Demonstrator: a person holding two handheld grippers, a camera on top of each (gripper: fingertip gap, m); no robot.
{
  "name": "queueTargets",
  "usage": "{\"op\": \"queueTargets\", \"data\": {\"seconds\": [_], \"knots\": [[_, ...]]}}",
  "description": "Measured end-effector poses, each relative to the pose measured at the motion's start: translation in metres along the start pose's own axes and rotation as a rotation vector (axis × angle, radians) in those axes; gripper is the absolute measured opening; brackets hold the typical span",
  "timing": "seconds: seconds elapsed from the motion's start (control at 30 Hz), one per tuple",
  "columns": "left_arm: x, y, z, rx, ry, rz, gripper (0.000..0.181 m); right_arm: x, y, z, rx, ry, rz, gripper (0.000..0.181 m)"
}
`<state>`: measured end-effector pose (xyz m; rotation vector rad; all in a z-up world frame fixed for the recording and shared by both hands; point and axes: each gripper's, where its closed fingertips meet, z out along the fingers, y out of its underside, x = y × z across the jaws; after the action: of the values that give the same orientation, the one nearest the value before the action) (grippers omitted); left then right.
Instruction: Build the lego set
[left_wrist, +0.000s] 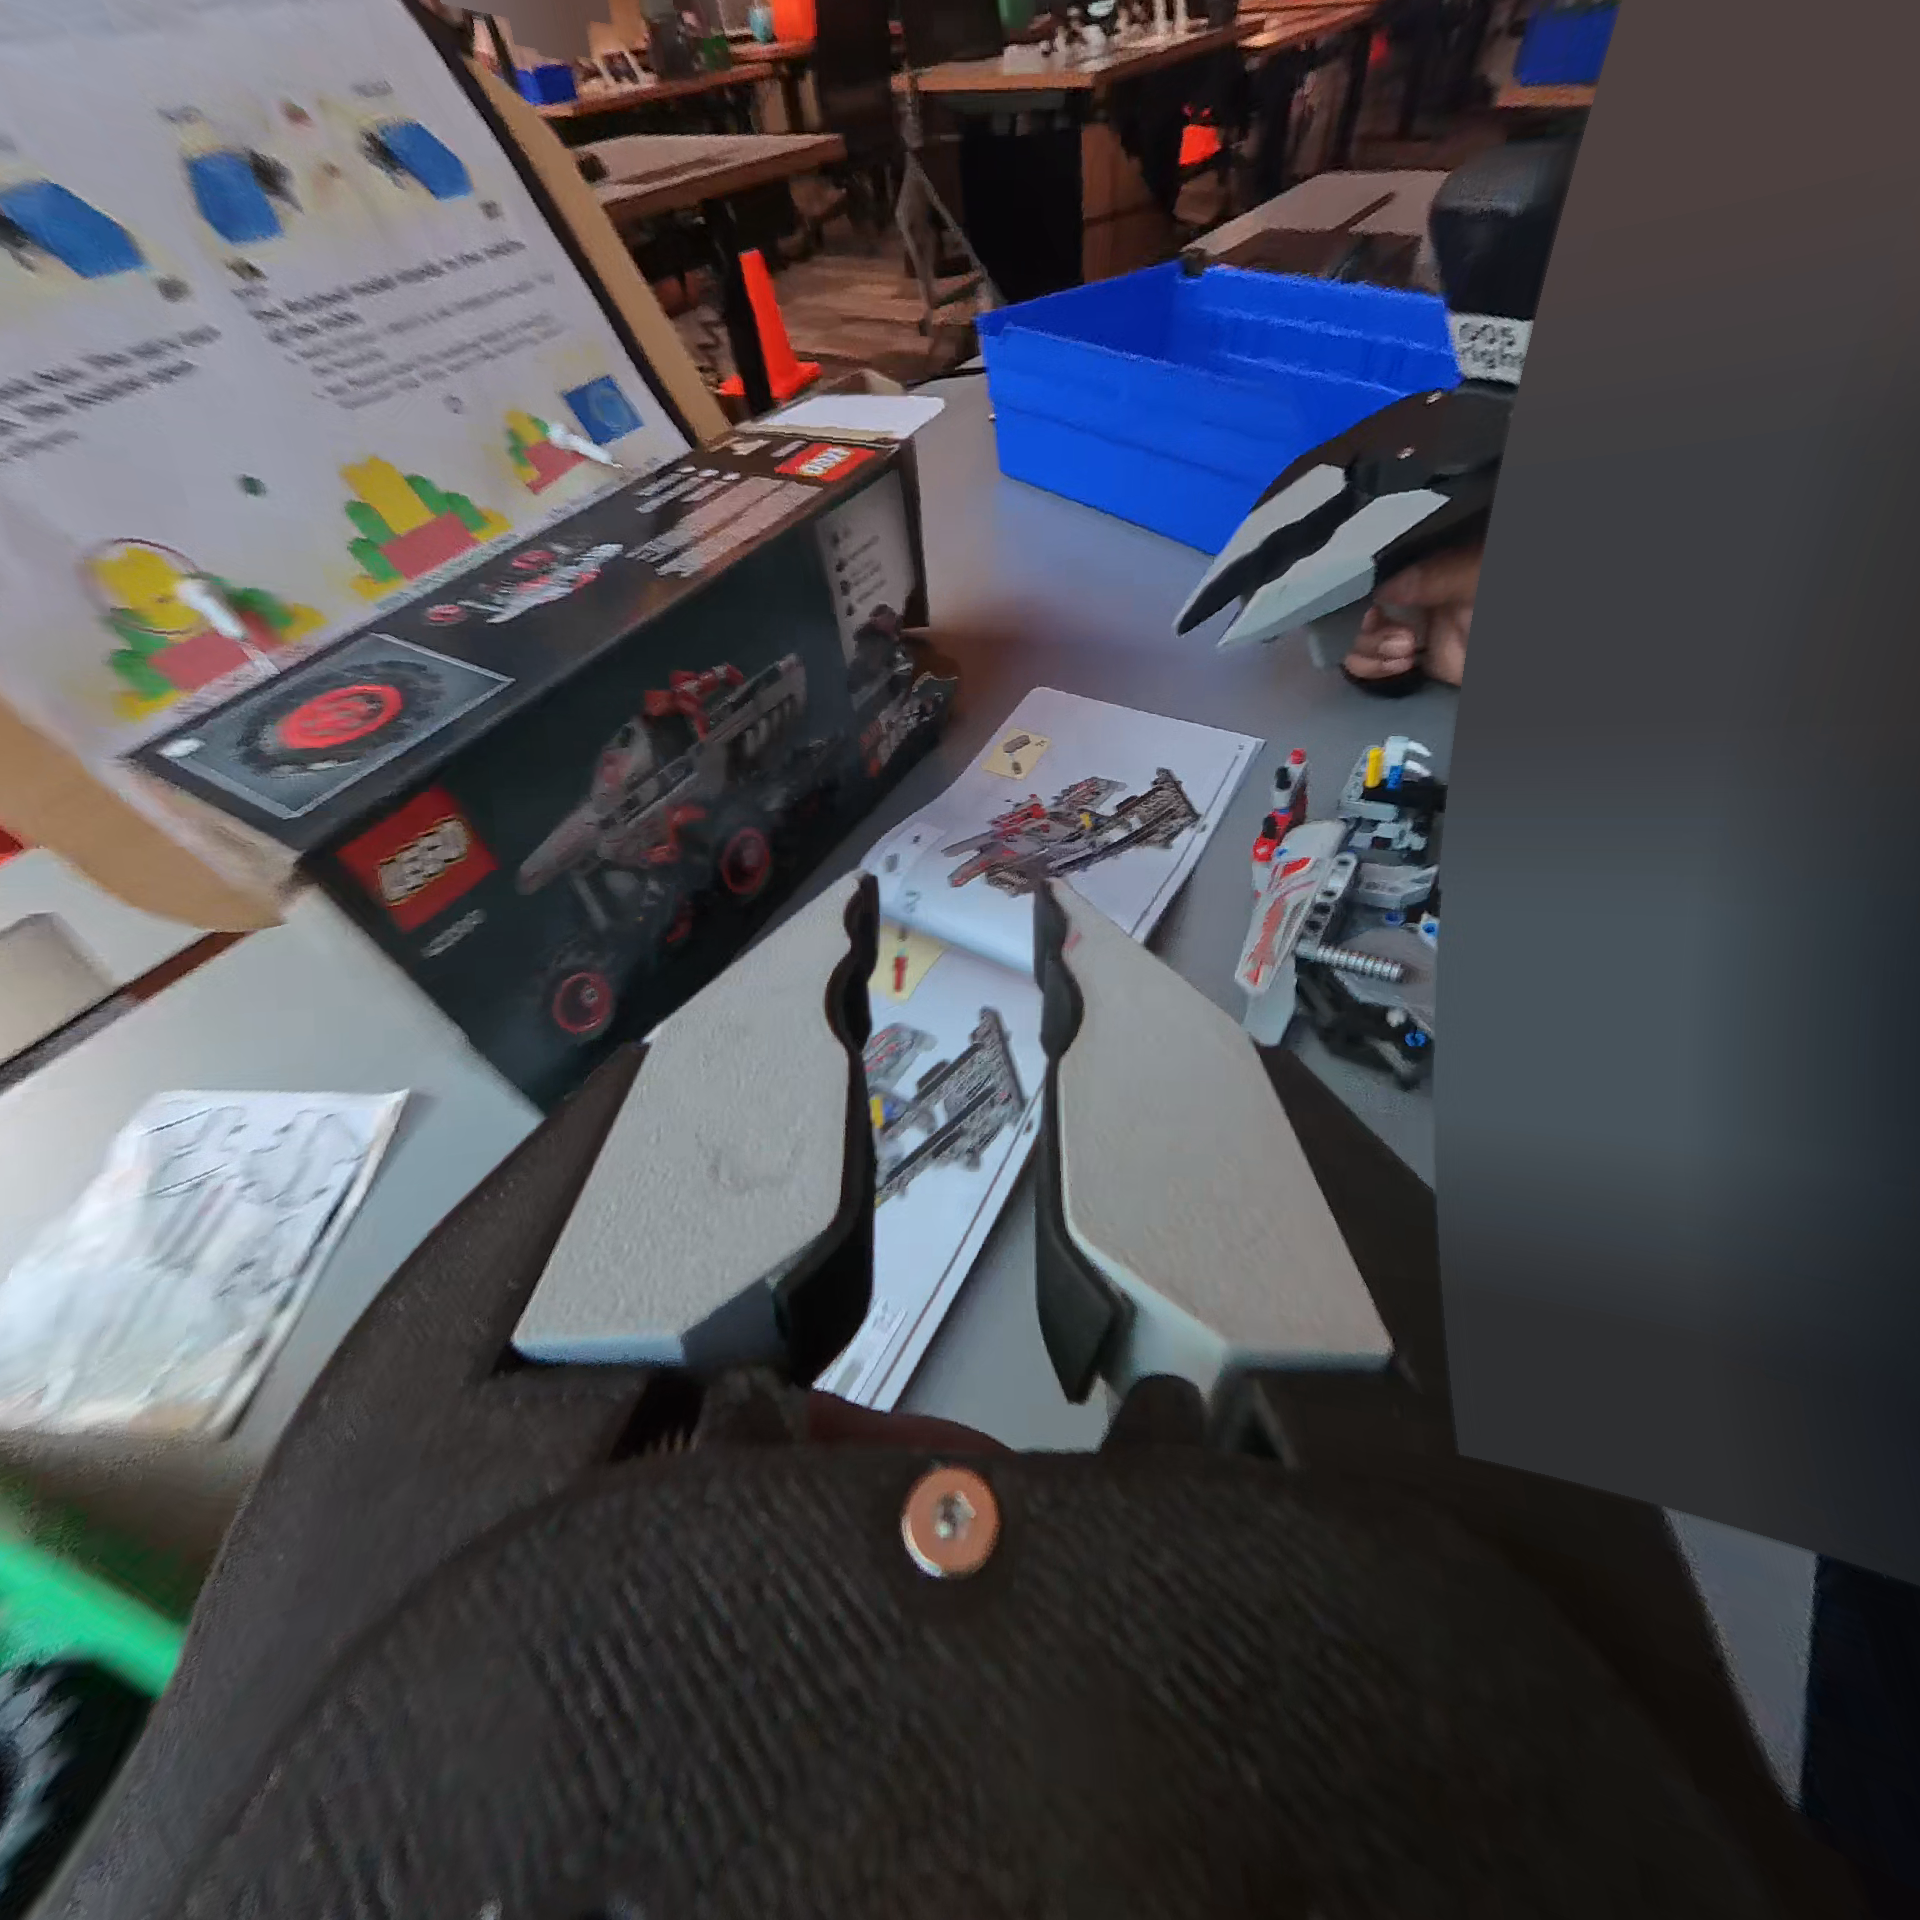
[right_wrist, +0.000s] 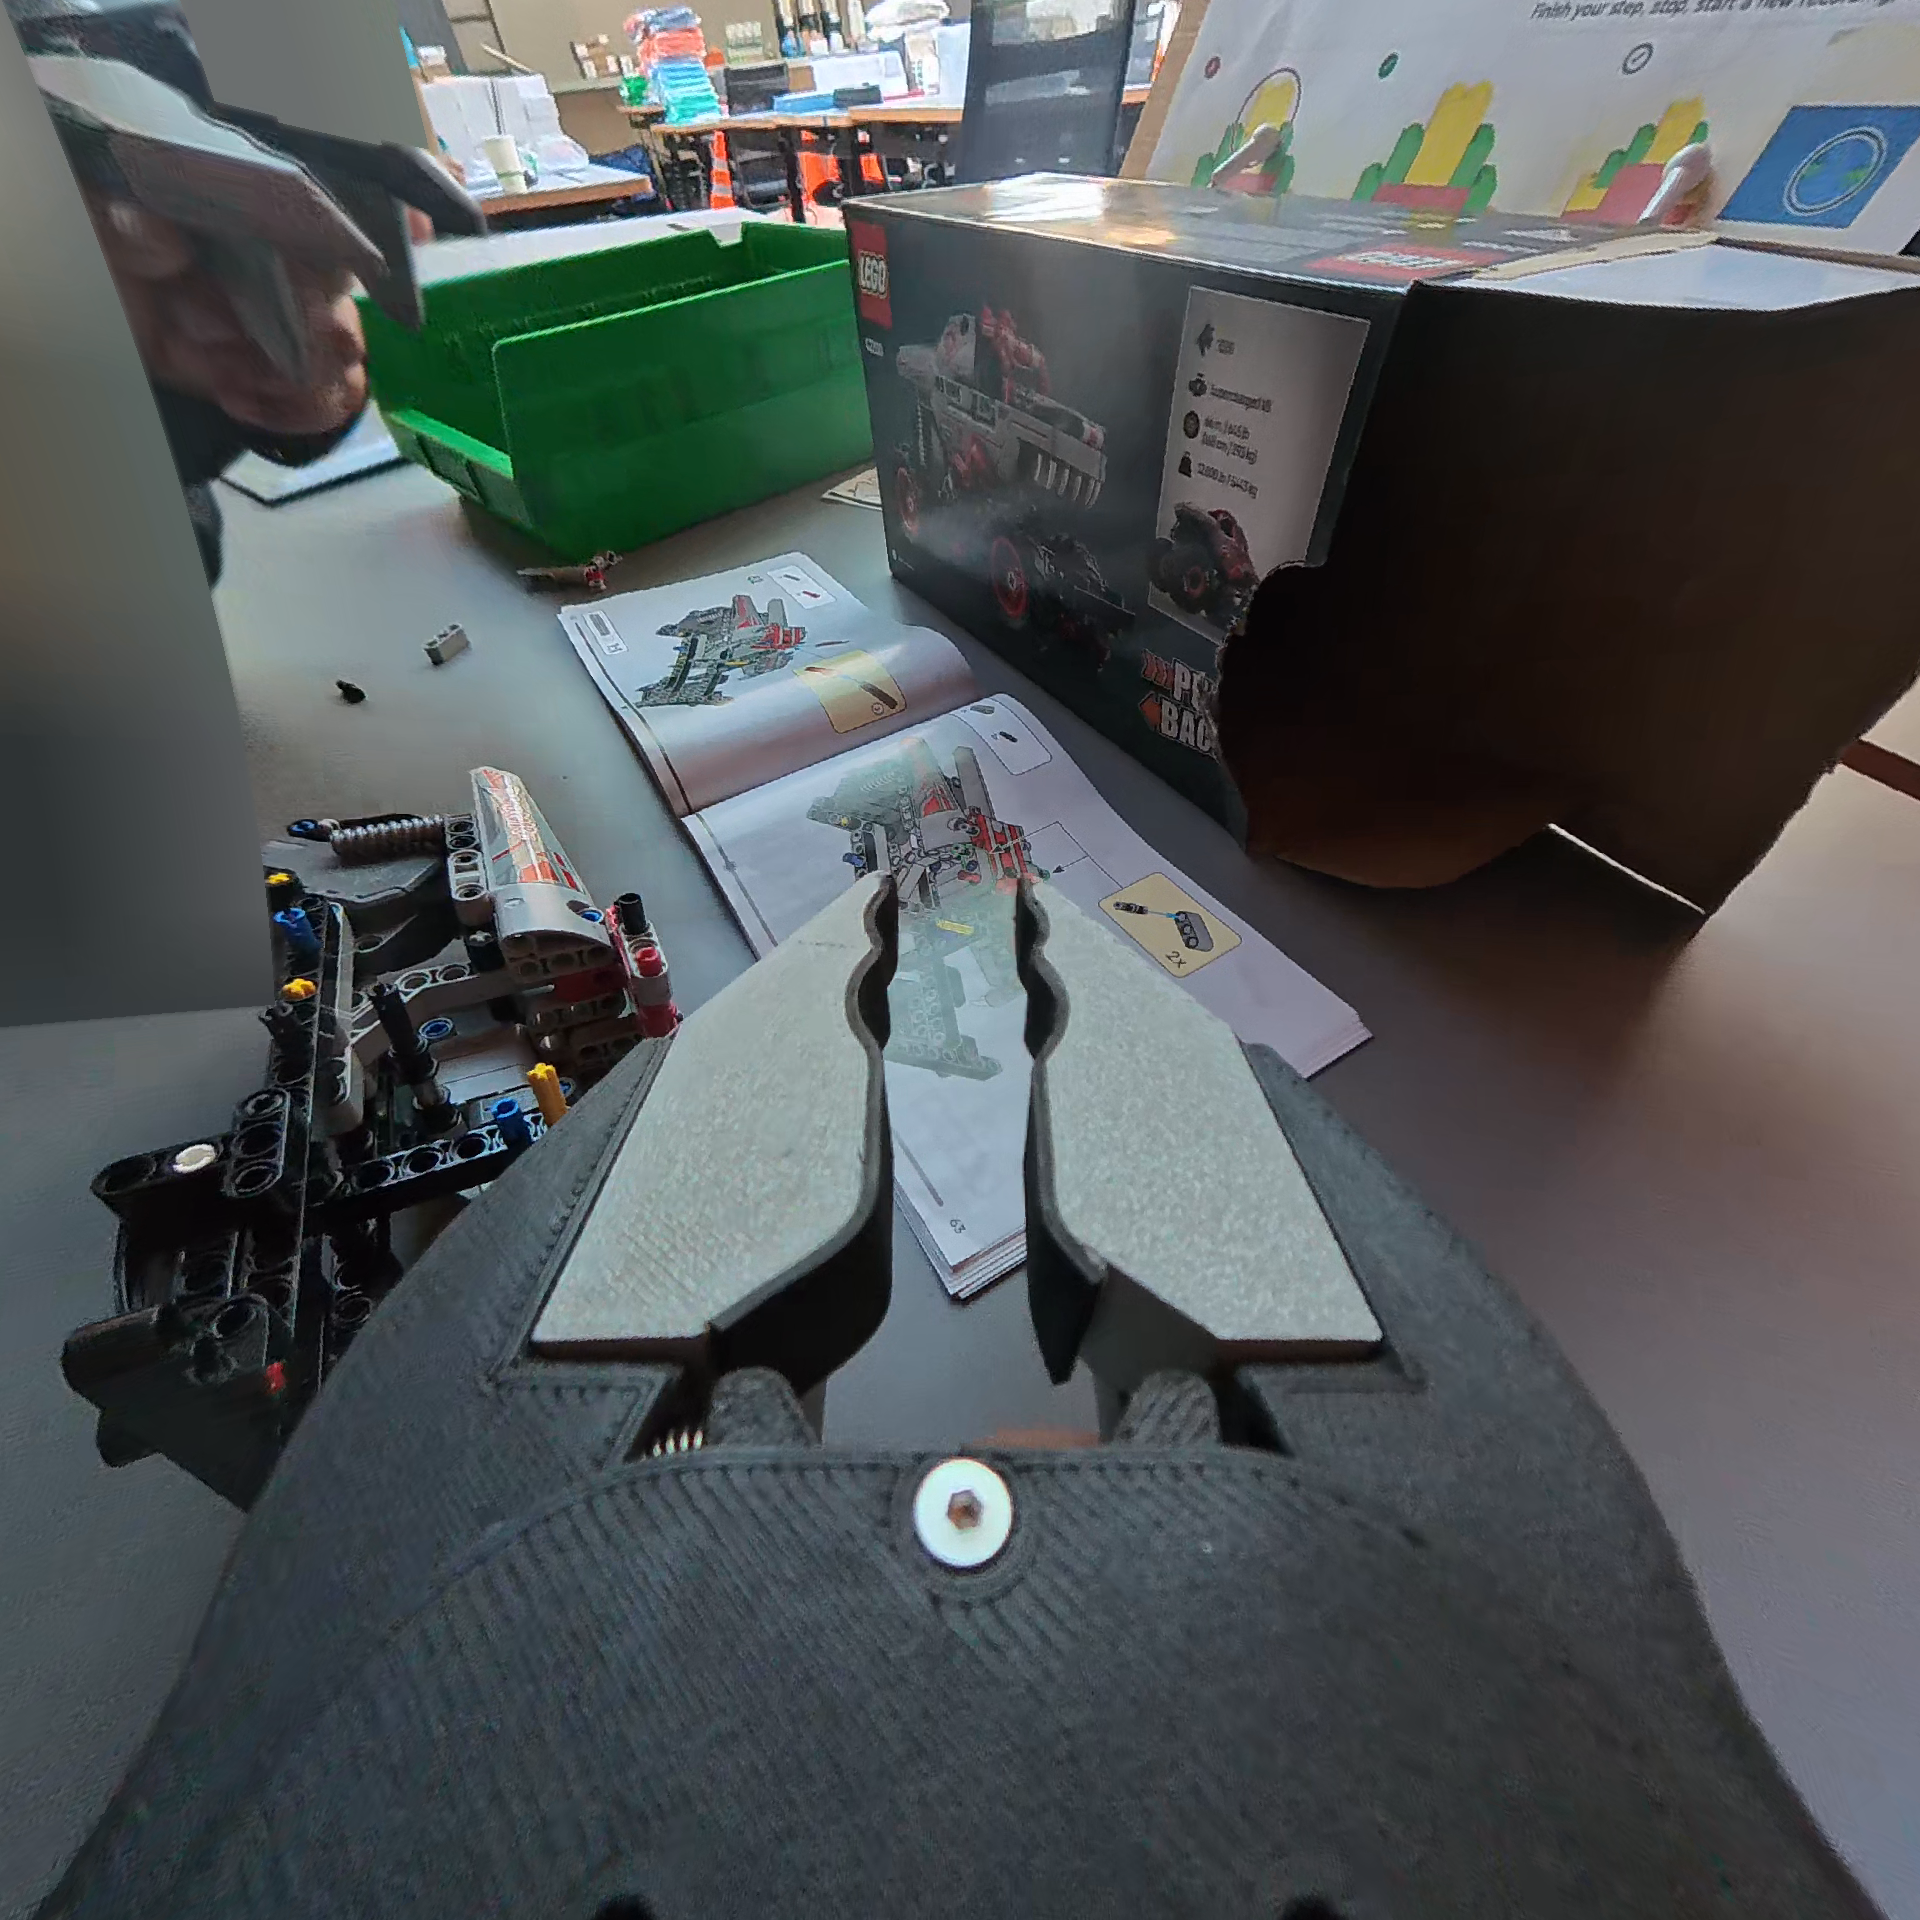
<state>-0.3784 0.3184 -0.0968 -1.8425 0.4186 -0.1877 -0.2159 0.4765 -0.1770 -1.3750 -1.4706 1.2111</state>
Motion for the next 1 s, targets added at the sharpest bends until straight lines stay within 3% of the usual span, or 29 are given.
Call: {"op": "queueTargets", "data": {"seconds": [0.1, 0.3, 0.47, 0.53, 0.6, 0.73, 0.83, 1.0], "knots": [[-0.003, 0.016, -0.036, -0.102, -0.070, 0.006, 0.026, -0.002, 0.000, -0.001, 0.002, 0.008, -0.022, 0.019], [0.004, 0.088, -0.102, -0.370, -0.191, -0.098, 0.026, -0.003, 0.002, 0.001, -0.013, 0.015, -0.049, 0.019], [0.029, 0.137, -0.113, -0.484, -0.170, -0.185, 0.026, -0.006, 0.003, 0.001, -0.025, 0.013, -0.060, 0.020], [0.034, 0.138, -0.107, -0.462, -0.170, -0.183, 0.026, -0.010, 0.004, 0.001, -0.032, -0.008, -0.061, 0.021], [0.043, 0.121, -0.090, -0.379, -0.128, -0.176, 0.026, -0.016, 0.007, 0.001, -0.049, -0.055, -0.047, 0.022], [0.063, 0.084, -0.035, -0.268, -0.042, -0.106, 0.027, -0.041, 0.008, -0.003, -0.063, -0.210, -0.028, 0.027], [0.070, 0.070, 0.012, -0.261, -0.009, -0.046, 0.029, -0.060, 0.012, -0.006, -0.092, -0.316, -0.025, 0.028], [0.076, 0.059, 0.065, -0.310, 0.128, -0.046, 0.033, -0.065, 0.013, -0.002, -0.129, -0.320, -0.033, 0.030]]}}
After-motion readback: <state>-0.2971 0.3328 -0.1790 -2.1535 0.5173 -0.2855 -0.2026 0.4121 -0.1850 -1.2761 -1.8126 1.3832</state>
